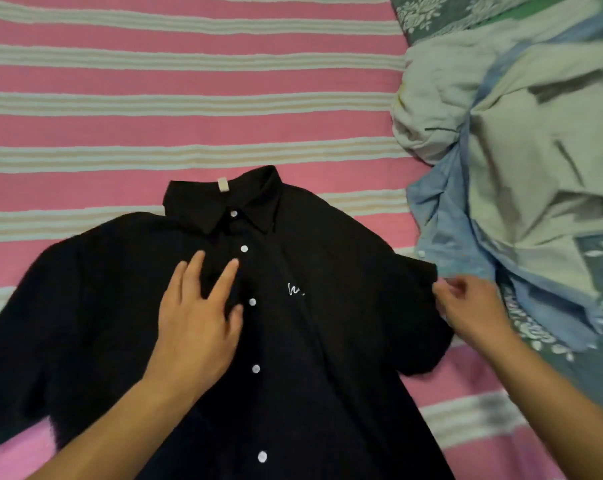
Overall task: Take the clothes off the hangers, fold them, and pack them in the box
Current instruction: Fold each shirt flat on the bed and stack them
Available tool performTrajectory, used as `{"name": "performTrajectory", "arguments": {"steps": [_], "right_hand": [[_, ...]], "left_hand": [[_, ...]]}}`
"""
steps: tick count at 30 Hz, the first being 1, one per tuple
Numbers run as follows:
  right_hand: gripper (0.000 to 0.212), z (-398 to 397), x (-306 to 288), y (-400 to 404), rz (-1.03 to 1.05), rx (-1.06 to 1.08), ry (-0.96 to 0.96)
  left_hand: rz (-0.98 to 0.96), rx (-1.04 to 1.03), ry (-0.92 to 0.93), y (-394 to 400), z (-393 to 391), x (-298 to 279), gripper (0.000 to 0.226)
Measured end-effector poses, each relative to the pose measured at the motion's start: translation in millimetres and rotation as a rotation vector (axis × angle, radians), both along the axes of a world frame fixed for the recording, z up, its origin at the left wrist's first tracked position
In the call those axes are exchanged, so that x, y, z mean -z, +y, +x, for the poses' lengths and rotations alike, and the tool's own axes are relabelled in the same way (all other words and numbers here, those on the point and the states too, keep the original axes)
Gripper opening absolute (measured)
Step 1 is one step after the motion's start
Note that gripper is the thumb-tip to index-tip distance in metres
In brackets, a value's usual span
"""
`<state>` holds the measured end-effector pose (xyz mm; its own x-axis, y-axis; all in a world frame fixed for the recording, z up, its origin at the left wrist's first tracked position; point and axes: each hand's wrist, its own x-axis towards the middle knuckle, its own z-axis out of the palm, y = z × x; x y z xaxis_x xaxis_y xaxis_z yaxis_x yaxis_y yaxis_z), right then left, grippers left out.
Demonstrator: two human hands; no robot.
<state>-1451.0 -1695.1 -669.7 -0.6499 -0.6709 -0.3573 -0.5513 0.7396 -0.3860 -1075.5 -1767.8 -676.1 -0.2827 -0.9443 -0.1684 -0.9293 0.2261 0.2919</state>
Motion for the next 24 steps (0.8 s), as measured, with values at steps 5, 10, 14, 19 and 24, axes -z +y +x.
{"name": "performTrajectory", "arguments": {"steps": [5, 10, 14, 19, 24], "right_hand": [[0.046, 7, 23, 39, 0.035, 0.256, -0.372], [0.034, 33, -10, 22, -0.238, 0.329, -0.551], [0.029, -8, -73, -2, -0.569, 0.195, -0.112], [0.042, -50, -66, -30, -0.5, 0.013, -0.315], [0.075, -70, 3, -1, -0.235, 0.103, -0.582]], "left_hand": [[0.204, -0.161, -0.11, 116, 9, 7, 0.077], [0.47, -0.297, -0.209, 171, 31, 4, 0.085], [0.592, -0.219, -0.318, 172, 45, 3, 0.083], [0.576, -0.246, -0.417, 118, 3, -25, 0.055], [0.447, -0.276, -0.078, 73, -48, -36, 0.045]]}}
